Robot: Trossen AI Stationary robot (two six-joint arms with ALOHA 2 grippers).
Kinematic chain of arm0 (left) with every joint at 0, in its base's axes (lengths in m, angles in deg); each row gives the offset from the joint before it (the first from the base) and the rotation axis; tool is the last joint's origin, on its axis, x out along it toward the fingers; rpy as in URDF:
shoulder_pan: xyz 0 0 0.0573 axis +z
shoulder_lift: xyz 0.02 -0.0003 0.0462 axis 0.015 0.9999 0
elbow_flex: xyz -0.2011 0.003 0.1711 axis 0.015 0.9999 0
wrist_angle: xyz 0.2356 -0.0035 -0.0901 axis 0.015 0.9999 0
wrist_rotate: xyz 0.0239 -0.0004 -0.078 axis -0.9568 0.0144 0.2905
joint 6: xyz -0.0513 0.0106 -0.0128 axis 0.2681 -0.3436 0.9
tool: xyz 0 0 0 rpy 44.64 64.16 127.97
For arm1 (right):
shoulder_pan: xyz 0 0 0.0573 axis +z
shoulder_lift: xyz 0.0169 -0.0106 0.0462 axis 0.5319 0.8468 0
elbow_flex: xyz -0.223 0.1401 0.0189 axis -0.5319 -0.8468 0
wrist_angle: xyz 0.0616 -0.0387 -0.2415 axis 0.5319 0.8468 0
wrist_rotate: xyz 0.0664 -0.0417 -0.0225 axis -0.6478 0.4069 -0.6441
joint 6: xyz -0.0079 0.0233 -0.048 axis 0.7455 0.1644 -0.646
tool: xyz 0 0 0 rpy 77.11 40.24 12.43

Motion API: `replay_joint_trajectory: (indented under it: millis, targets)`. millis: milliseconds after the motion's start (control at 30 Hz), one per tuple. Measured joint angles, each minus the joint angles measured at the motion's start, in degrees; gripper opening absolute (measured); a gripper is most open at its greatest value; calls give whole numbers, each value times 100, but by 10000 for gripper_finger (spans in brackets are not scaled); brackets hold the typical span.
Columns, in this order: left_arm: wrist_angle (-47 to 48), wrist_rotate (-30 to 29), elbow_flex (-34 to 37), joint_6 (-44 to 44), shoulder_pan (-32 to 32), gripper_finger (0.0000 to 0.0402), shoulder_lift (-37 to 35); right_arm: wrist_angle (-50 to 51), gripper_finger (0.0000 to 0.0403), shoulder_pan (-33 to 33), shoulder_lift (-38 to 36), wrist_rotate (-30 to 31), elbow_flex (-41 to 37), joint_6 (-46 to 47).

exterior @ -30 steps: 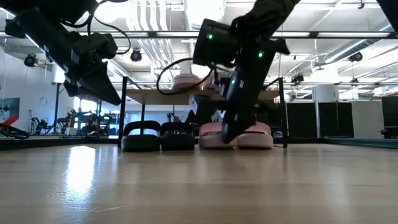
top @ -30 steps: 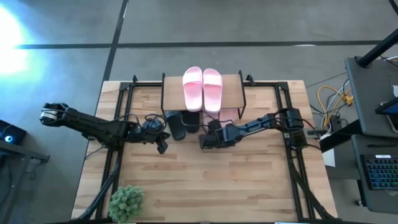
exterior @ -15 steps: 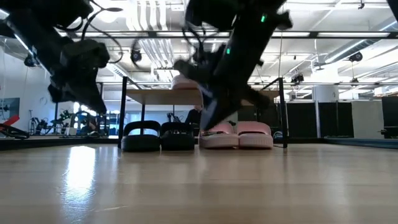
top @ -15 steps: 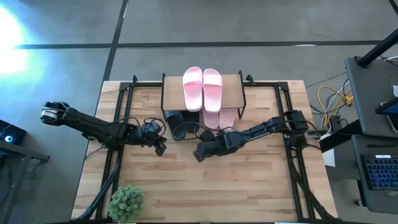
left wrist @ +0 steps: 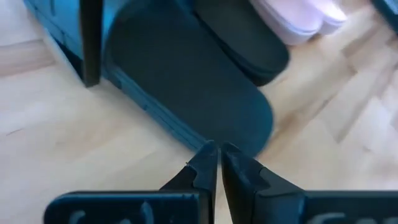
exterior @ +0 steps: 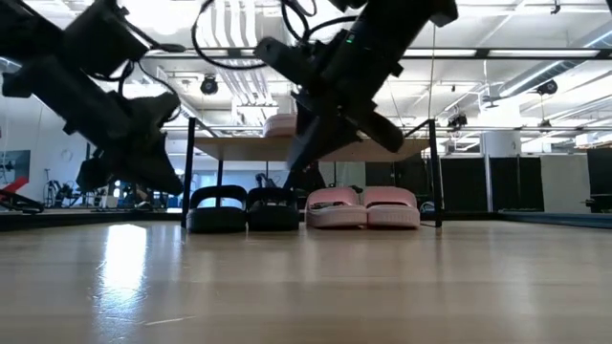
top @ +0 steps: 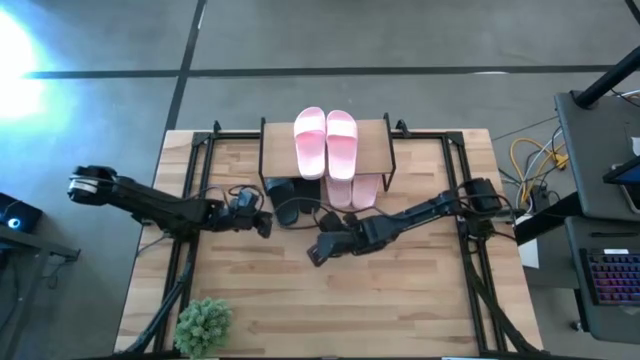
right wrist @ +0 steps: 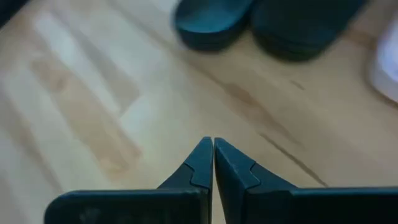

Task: Pick and place slides into the shelf
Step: Adjust the sandals under the shelf

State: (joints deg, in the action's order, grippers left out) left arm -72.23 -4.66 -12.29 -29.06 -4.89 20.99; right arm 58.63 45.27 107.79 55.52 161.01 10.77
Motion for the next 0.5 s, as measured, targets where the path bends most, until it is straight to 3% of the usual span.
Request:
replay_joint_trajectory:
  millis: [100, 367, 433, 500]
  targets:
    - [-19, -58, -2, 7, 136, 8, 213, -363, 8, -137, 2, -382, 0, -590]
    - [-427, -1368, -162, -41, 494, 8, 863, -829, 8, -502, 62, -875, -28, -1553]
    - [-635, -1353, -237, -199, 516, 8, 951, -949, 8, -551, 73, -1183, -41, -1561]
    - [-700, -955, -370, -580, 490, 8, 891, -1146, 8, -568, 155, -1433, -46, -1562]
